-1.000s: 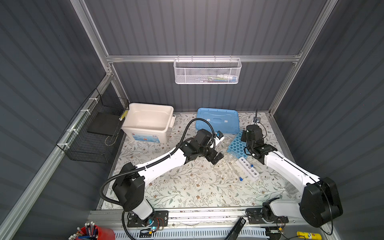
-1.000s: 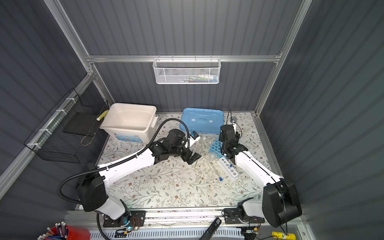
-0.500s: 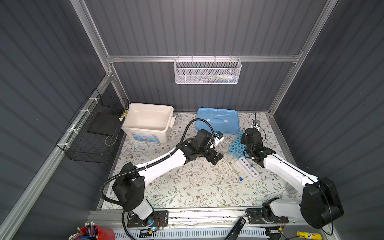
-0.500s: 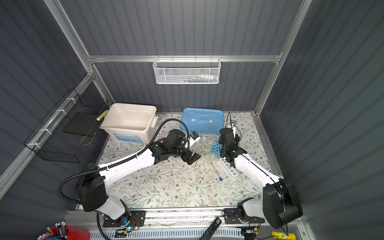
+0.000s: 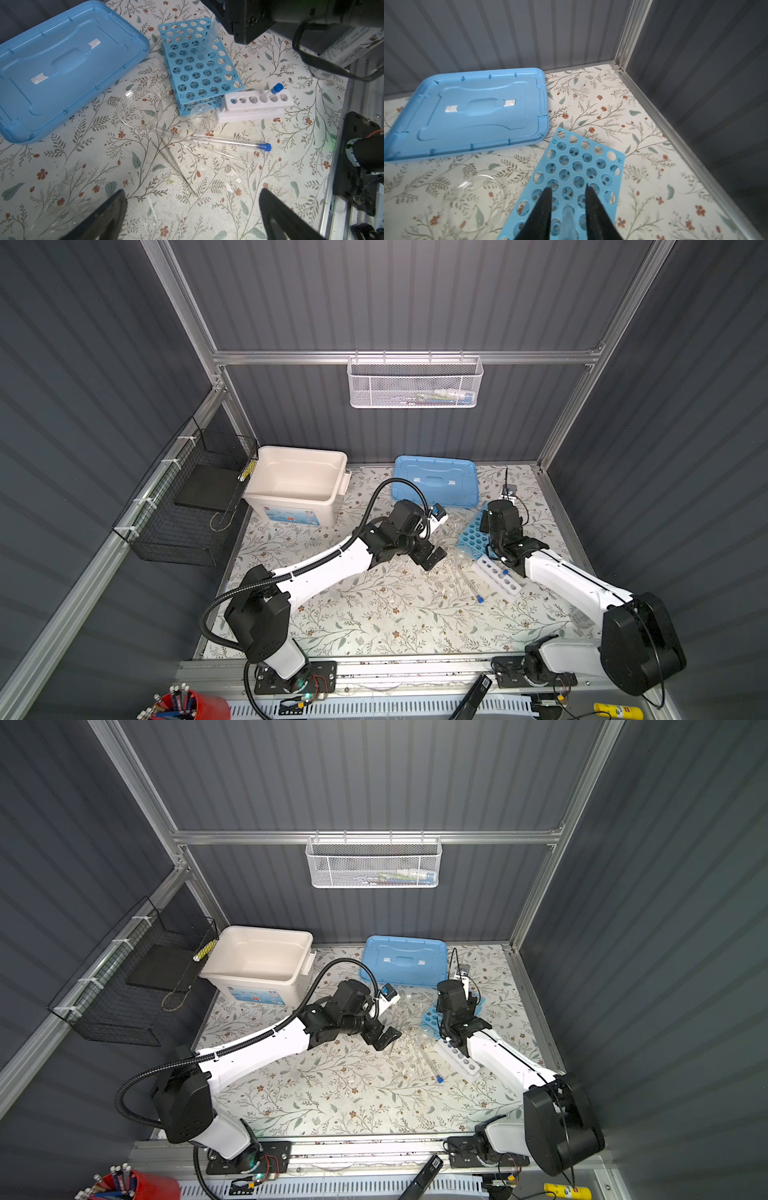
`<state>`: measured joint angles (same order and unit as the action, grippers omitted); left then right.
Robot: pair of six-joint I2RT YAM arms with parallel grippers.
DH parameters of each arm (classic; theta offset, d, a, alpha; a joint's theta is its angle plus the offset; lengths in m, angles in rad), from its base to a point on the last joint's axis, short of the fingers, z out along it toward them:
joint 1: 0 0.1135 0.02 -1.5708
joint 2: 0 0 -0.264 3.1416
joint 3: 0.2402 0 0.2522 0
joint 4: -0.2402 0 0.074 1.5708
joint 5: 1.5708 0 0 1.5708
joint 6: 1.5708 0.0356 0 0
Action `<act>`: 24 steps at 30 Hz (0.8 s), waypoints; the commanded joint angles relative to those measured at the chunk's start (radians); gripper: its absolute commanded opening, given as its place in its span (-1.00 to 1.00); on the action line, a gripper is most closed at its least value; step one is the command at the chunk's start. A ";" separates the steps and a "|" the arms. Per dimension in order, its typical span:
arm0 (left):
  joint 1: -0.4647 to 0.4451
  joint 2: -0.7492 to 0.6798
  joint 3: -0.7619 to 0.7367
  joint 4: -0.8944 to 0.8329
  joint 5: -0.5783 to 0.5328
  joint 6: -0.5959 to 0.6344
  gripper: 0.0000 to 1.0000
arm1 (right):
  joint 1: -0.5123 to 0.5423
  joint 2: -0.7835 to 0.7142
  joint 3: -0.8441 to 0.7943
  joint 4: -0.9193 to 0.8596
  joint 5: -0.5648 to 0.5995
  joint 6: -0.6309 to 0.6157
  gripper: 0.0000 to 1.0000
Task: Organize the chemistry lab equipment
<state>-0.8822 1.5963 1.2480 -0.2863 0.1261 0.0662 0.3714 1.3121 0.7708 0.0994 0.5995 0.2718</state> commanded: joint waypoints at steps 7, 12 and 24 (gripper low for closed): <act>0.006 -0.030 -0.020 0.008 -0.010 -0.005 0.99 | 0.010 -0.095 -0.028 -0.049 0.032 0.022 -0.04; 0.004 -0.004 0.011 -0.065 0.004 0.021 1.00 | 0.001 -0.121 0.054 -0.202 0.035 0.033 0.06; -0.074 -0.036 -0.018 -0.147 -0.070 0.201 0.99 | -0.180 -0.188 0.345 -0.805 -0.363 0.199 0.16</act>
<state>-0.9234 1.5784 1.2293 -0.3855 0.0723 0.1875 0.2333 1.1366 1.0828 -0.4911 0.3943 0.4137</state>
